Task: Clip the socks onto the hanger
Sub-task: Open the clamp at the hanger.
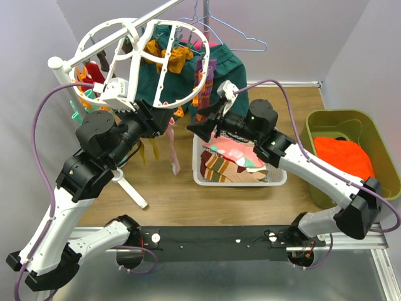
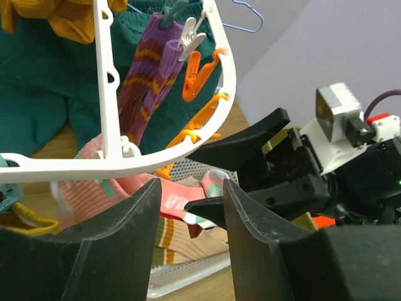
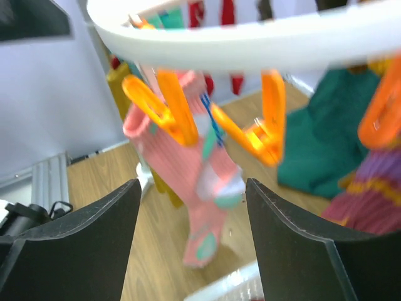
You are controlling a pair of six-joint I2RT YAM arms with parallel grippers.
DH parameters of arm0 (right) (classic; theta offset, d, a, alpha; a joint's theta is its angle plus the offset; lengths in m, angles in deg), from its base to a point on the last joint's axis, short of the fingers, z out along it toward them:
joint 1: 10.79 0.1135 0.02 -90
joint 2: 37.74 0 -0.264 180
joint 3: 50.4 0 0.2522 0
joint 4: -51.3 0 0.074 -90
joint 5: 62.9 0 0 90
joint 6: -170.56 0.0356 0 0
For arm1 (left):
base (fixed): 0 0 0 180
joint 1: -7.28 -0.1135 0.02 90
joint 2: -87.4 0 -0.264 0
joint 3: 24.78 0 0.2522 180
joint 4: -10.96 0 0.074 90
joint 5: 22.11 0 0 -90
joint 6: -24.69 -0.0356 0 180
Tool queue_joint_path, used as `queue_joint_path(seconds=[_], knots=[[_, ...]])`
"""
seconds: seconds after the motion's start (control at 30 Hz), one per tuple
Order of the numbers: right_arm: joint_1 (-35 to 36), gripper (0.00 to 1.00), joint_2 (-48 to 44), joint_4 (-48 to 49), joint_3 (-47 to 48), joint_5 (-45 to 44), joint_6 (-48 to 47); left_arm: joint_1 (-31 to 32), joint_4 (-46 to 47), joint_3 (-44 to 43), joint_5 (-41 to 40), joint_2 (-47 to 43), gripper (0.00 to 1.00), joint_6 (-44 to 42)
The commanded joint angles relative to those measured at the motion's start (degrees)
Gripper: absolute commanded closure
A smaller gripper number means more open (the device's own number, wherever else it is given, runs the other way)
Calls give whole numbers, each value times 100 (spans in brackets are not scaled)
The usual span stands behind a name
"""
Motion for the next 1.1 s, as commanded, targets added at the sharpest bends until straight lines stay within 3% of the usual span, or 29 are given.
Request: queue_joint_path(seconds=[0.0,0.4,0.73,0.83,1.07], knots=[[-47,24,394,648,384,730,105,-6,39,102,-199,-81,47,4],[-83,25,886,1194,701,1064,290,-6,4,111,-269,-117,47,-31],[-83,32,983,1168,903,1205,211,-6,-5,129,-269,-143,47,-40],[-83,37,983,1141,921,1302,211,-6,-14,129,-269,-160,47,-40],[-83,67,878,1080,781,1495,255,-15,-67,76,-304,-143,47,-66]])
